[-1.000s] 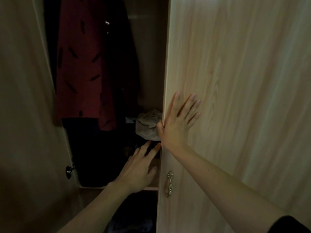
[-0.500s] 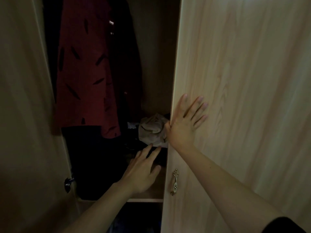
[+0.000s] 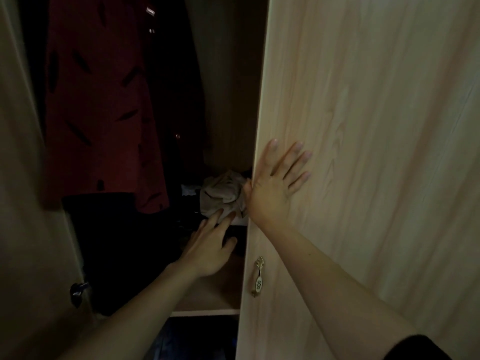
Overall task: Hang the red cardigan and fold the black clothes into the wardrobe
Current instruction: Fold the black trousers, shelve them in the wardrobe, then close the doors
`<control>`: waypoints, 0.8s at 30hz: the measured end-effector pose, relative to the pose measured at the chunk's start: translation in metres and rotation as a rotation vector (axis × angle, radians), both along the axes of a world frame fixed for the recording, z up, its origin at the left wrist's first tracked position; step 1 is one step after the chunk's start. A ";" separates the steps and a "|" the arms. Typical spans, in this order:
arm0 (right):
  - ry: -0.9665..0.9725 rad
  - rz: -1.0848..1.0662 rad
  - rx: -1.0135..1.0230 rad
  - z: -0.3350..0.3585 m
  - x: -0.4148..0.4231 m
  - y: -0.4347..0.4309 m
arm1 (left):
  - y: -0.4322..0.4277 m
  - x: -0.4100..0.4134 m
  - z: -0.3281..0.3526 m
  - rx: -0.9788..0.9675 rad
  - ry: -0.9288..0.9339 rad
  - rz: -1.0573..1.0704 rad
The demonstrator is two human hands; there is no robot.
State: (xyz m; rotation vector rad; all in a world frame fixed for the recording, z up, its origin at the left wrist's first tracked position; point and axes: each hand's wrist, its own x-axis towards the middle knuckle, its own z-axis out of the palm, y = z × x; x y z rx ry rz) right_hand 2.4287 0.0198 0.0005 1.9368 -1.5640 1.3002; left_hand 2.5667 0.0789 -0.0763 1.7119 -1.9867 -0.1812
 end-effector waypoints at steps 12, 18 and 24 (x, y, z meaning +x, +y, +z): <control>0.037 0.243 0.395 0.021 -0.017 0.063 | 0.086 0.013 0.020 -0.028 0.082 -0.043; 0.062 0.299 0.387 0.011 -0.029 0.111 | 0.108 0.022 0.023 -0.074 0.120 -0.047; 0.231 0.243 0.452 -0.006 -0.055 0.136 | 0.131 0.014 0.008 -0.010 0.147 -0.029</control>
